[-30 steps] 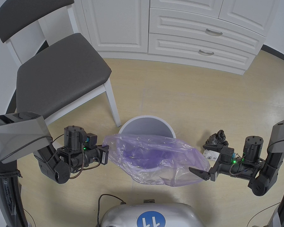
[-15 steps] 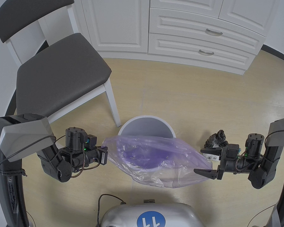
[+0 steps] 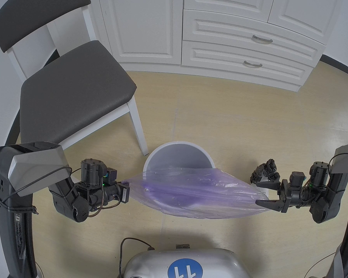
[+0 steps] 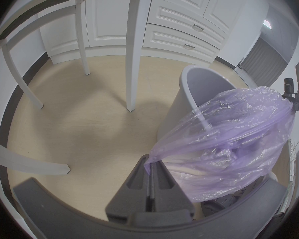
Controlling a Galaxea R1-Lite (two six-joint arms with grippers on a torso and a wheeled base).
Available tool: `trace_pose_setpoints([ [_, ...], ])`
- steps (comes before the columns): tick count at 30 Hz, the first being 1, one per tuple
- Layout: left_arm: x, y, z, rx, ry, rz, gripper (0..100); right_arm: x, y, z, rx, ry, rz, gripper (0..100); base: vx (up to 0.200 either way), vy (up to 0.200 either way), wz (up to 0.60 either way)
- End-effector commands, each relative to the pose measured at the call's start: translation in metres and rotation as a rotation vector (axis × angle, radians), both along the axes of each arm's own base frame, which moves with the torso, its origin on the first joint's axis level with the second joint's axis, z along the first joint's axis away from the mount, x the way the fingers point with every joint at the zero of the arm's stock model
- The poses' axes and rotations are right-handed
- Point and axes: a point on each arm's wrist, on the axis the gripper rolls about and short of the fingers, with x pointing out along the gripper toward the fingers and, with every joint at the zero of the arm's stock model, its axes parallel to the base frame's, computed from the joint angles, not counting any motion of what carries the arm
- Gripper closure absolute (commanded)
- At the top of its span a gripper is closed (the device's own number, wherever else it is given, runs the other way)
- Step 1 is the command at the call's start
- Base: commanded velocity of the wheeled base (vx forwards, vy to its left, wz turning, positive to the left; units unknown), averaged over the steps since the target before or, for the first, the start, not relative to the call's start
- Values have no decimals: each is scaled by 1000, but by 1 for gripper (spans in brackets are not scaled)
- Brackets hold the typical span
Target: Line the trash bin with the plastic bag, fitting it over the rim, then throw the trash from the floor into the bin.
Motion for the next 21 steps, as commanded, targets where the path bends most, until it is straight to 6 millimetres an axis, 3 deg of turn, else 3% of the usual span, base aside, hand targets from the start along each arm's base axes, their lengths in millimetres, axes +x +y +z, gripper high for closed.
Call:
trace_pose_setpoints([
  [1,0,1,-3,2,7,1,100,2,-2,-3,-1,-9,-6,0,0,0,0],
  [8,1,5,-1,4,11,13,100,2,-7,-1,-1,-18,-17,0,0,0,0],
  [14,3,9,0,8,29,22,100,3,-19,10,6,-54,-30,0,0,0,0],
  [21,1,9,3,6,23,21,100,4,-20,22,0,-94,-41,0,0,0,0],
])
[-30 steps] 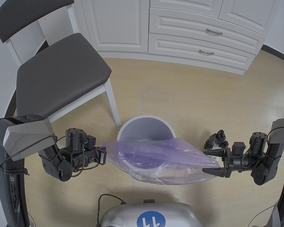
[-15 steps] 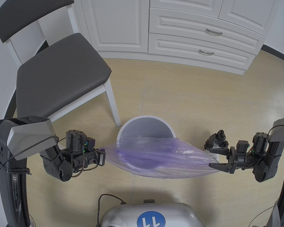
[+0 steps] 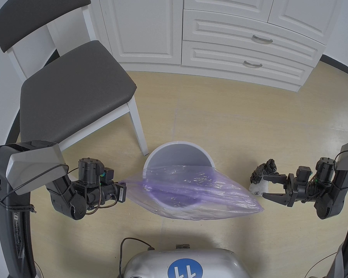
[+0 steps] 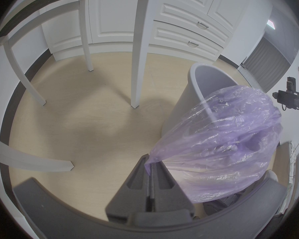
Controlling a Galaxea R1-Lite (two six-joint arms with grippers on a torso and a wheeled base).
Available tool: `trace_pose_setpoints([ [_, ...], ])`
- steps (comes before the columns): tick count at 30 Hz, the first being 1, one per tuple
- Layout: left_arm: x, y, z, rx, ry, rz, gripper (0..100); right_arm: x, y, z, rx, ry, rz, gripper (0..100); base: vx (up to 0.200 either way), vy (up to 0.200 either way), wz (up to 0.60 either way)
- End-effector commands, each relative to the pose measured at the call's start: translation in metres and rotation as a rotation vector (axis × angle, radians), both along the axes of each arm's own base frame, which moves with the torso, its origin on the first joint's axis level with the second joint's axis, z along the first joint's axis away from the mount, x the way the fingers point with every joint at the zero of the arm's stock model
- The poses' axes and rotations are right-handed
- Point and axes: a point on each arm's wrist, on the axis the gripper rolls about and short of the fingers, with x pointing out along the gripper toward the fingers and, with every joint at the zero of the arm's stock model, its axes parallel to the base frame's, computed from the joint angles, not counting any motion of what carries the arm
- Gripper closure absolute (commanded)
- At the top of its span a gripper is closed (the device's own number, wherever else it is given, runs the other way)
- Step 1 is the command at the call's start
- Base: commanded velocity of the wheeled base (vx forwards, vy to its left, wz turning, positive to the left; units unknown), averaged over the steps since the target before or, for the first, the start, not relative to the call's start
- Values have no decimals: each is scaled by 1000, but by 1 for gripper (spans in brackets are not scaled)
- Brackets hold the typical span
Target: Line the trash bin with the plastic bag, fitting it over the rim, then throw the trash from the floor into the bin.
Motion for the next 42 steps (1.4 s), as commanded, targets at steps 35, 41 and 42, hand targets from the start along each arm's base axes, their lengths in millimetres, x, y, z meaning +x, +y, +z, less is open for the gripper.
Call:
trace_pose_setpoints([
  [35,-27,-16,32,-29,-87,-71,100,-15,175,60,-502,-507,-820,0,0,0,0],
  [41,-29,-15,32,-27,-78,-73,0,-10,218,107,-471,-628,-797,0,0,0,0],
  [42,-27,-11,30,-37,-73,-88,0,-19,231,117,-525,-595,-720,0,0,0,0],
])
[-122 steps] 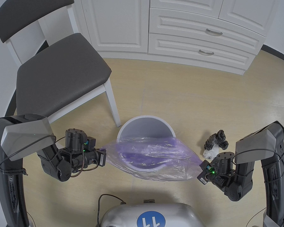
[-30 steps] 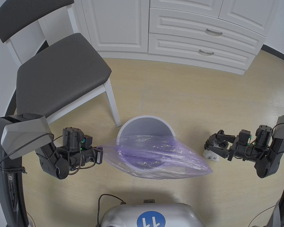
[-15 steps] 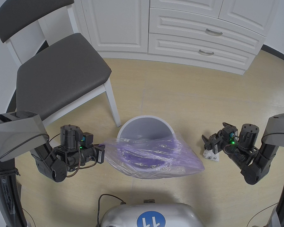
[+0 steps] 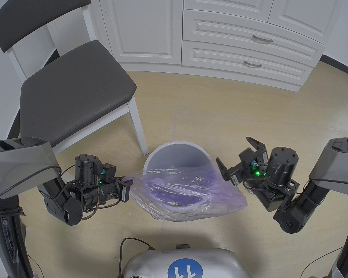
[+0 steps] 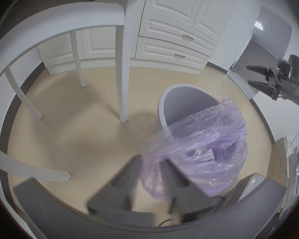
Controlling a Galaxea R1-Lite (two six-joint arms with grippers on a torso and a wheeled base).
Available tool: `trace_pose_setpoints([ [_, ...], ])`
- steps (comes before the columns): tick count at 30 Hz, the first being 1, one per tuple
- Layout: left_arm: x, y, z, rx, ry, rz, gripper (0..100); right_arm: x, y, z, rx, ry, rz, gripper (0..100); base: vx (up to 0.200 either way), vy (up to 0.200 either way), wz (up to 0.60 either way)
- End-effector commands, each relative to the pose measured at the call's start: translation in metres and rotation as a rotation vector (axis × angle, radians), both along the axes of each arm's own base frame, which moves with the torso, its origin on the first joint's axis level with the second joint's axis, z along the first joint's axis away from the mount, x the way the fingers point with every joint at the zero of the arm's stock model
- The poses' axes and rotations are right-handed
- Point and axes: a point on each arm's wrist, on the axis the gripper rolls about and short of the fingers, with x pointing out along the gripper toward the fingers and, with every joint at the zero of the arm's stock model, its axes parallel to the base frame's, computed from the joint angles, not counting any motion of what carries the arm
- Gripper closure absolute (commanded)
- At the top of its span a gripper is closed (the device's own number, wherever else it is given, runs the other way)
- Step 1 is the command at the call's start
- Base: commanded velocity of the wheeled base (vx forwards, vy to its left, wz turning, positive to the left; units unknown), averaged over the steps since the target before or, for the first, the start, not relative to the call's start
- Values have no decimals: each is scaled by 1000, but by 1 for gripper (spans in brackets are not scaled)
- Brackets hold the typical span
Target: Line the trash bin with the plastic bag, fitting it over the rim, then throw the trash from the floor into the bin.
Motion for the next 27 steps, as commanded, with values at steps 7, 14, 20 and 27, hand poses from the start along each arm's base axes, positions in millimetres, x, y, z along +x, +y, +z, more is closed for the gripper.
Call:
trace_pose_setpoints([
  [7,-4,23,7,-44,-39,-87,0,-30,63,31,-184,208,179,0,0,0,0],
  [14,-17,37,37,-75,-133,-142,0,-32,62,7,-310,317,80,0,0,0,0],
  [20,-21,47,58,-81,-197,-117,0,-24,75,27,-395,212,81,0,0,0,0],
  [27,-39,53,84,-92,-264,-131,0,-19,70,23,-614,165,107,0,0,0,0],
])
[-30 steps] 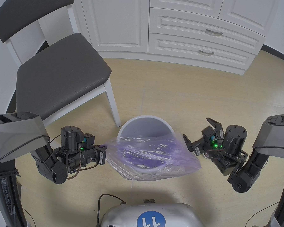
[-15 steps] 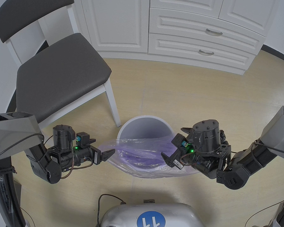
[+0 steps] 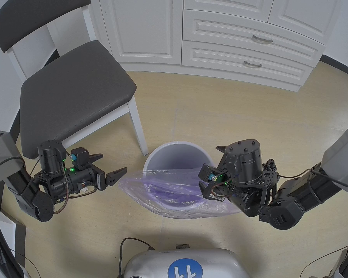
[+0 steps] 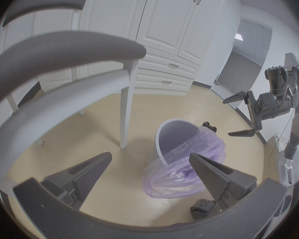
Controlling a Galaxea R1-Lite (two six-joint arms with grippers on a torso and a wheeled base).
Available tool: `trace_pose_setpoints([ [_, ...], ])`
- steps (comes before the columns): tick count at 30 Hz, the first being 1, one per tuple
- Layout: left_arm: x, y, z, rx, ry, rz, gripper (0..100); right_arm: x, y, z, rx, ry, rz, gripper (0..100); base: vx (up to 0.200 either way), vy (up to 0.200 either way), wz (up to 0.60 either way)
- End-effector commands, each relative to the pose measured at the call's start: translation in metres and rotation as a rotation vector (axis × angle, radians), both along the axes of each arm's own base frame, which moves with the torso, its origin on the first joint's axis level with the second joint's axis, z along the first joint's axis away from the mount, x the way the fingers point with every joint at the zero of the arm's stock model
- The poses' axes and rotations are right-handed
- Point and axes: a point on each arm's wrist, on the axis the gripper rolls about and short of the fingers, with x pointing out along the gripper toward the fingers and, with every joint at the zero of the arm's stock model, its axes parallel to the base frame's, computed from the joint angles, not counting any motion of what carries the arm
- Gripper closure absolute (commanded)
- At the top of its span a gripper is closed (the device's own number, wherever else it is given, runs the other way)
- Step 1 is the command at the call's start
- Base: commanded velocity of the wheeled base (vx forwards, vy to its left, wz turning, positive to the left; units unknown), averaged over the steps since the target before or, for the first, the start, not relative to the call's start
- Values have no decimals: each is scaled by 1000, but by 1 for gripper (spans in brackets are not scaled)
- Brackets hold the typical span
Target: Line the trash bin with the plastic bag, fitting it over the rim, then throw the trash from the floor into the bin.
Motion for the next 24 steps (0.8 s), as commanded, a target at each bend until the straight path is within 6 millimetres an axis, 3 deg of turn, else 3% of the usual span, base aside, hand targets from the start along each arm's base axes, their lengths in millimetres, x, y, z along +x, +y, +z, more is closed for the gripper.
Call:
trace_pose_setpoints([
  [1,-17,6,30,-14,-86,-1,0,9,2,4,-65,-37,24,0,0,0,0],
  [12,-23,6,37,-6,-112,-4,0,16,24,-13,-78,-18,65,0,0,0,0],
  [24,-24,4,32,24,-110,-20,0,17,26,-34,-115,48,101,0,0,0,0],
])
